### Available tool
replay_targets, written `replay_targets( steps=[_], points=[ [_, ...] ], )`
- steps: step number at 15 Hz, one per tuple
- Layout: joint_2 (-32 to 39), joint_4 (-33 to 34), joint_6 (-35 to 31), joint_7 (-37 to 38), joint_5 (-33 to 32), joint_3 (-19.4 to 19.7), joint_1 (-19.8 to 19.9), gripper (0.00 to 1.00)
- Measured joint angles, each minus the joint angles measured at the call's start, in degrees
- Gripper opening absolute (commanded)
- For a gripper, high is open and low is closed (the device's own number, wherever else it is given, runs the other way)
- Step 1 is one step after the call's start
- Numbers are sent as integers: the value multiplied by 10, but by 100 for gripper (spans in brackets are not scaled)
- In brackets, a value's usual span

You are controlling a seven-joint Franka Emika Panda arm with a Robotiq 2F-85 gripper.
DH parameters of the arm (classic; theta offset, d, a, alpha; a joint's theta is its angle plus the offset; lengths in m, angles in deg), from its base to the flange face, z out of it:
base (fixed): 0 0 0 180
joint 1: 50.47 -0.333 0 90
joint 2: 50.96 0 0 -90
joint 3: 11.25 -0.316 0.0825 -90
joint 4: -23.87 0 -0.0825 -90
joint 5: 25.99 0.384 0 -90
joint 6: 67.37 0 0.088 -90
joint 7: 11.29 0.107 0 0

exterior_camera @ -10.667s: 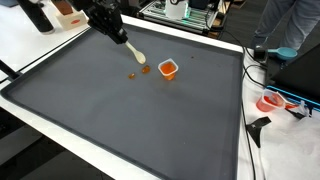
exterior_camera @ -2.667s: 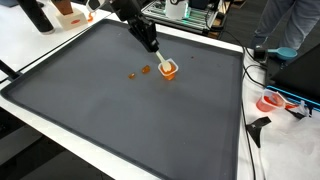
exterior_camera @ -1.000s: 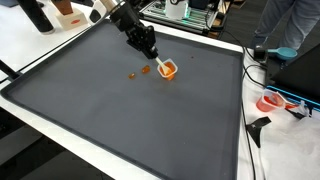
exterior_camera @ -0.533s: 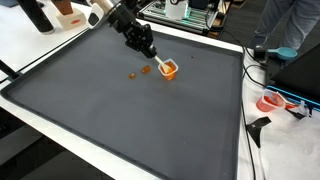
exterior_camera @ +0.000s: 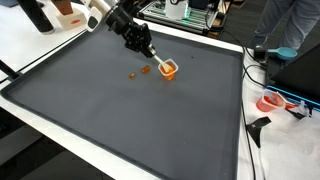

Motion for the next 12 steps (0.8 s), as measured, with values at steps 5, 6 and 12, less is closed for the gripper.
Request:
replay_targets(
  steps=[5,6,12],
  points=[
    [0,0,-7,-1,7,2,-1,3],
    [0,1,-8,-1,8,2,-2,3],
    [0,1,-8,-33,9,2,-2,3]
  ],
)
